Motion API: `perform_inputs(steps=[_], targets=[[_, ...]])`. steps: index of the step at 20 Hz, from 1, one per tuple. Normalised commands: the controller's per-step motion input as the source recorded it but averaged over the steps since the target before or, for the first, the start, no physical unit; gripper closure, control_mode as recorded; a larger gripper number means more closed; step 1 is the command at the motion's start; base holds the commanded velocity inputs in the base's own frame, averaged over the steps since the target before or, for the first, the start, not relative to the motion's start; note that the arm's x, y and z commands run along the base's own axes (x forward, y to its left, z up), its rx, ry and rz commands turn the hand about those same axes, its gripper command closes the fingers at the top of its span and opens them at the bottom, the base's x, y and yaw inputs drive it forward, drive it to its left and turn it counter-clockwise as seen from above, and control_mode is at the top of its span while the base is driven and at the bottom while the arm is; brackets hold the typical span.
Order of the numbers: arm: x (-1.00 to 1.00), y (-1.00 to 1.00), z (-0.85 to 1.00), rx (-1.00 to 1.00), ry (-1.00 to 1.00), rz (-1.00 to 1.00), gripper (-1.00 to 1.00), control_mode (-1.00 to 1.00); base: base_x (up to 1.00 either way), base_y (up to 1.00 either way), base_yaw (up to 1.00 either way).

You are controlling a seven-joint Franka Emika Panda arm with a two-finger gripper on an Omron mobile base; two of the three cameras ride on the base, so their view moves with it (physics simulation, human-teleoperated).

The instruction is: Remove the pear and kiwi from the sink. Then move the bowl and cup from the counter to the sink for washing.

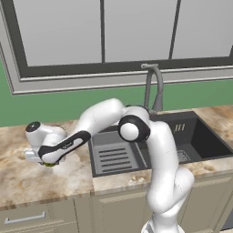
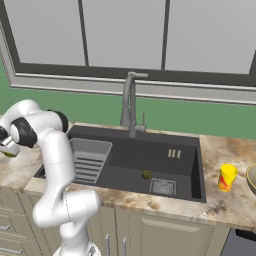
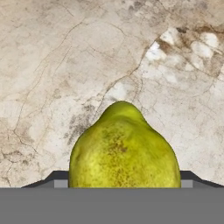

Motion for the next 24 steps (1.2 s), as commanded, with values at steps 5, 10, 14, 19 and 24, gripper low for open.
perform_inputs(steps=[5, 10, 14, 19, 24], targets=[[0.01, 0.00, -0.24, 0.00, 0.01, -0.02, -1.00, -1.00, 0.00, 0.00, 0.00], [-0.01, -0.15, -0.11, 0.00, 0.01, -0.03, -1.00, -1.00, 0.00, 0.00, 0.00], [-0.04, -0.23, -0.04, 0.01, 0.00, -0.01, -1.00, -1.00, 0.00, 0.00, 0.00], [-0.05, -0.22, 0.04, 0.06, 0.00, 0.00, -1.00, -1.00, 0.00, 0.00, 0.00], [-0.09, -0.23, 0.22, 0.10, 0.00, 0.00, -1.00, -1.00, 0.00, 0.00, 0.00]])
